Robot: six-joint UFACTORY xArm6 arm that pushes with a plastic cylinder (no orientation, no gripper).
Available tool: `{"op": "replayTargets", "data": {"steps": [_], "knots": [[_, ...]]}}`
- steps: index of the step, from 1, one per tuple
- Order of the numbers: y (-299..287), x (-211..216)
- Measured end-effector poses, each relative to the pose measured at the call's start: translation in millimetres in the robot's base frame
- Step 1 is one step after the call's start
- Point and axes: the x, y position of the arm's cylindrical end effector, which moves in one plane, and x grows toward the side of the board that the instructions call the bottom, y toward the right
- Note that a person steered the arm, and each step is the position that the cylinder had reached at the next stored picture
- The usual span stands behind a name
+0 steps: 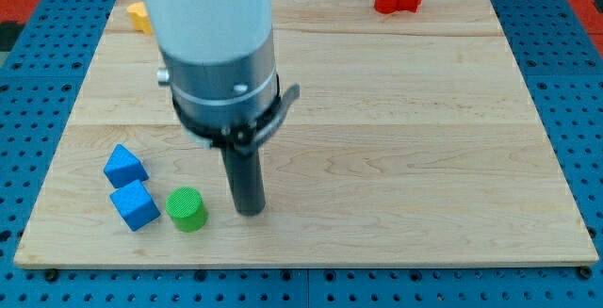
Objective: Push the yellow hexagon towards the top of the blue triangle
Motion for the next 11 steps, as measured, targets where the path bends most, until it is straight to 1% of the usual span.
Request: {"op": "replayTargets", "data": {"steps": [1,2,3,4,5,6,7,8,9,10,11], "knots": [[-21.6,23.7],[-62.9,-23.5],[-80.3,-44.3],[-34.1,-88.8],[-3.4,-155.8],[-1.6,-219.0],[-2.2,-271.0],[-13.0,-334.7],[-76.2,-383.6],[-92.2,-384.9],[-136.6,-384.6]]}}
